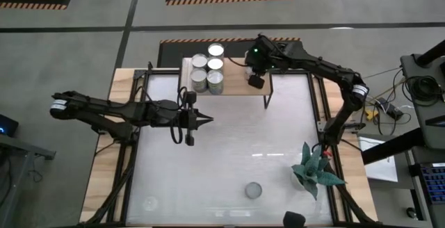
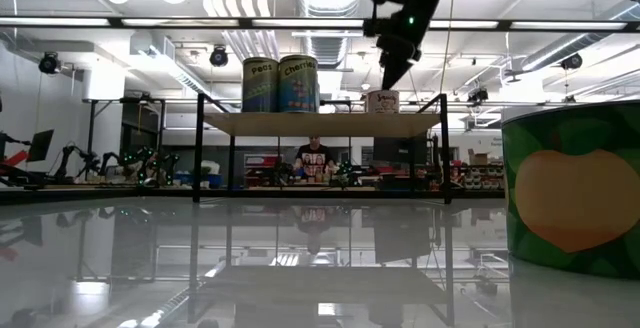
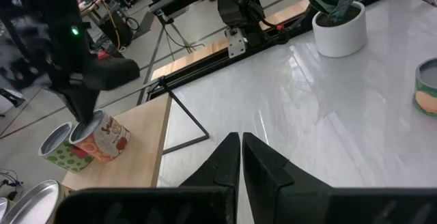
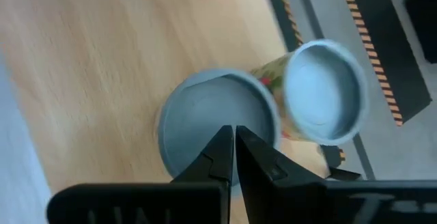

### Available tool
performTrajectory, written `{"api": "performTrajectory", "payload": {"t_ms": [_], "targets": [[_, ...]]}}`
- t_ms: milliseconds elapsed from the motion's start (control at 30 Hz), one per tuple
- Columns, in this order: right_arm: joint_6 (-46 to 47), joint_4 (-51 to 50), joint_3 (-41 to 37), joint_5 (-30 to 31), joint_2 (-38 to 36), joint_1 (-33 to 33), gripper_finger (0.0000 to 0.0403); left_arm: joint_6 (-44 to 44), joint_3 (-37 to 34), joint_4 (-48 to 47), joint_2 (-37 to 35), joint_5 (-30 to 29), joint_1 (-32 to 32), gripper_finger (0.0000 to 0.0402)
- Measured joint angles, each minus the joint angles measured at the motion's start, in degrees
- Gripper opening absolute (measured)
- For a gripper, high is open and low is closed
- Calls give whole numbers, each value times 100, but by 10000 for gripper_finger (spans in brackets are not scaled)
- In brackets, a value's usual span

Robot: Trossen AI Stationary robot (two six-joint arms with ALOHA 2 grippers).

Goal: Pick and place cans onto a shelf
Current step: Put the canned saucy meatballs on the shelf, then put the canned peaches on the shelf

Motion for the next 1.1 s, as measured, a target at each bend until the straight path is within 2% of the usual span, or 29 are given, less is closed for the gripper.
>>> {"api": "performTrajectory", "payload": {"t_ms": [133,233,367,467,633,867,1100], "targets": [[373,-14,91,-61,-252,117,9,-3,0,0,0,0,0,0],[743,-185,82,-508,-502,373,9,-81,0,0,0,0,-4,0],[1340,-367,-127,-1205,-817,900,9,-210,0,-7,0,2,-14,0],[1798,-347,-480,-1388,-1038,1499,9,-276,0,-33,-2,7,-23,0],[2566,-173,-1214,-1411,-1244,2766,9,-503,0,-240,-2,18,-31,0],[3606,1028,-2275,-1356,-1359,4429,9,-1168,-160,-508,4,20,-168,0],[4383,1606,-2843,-708,-1184,5646,9,-1412,-618,102,7,26,-359,0]]}}
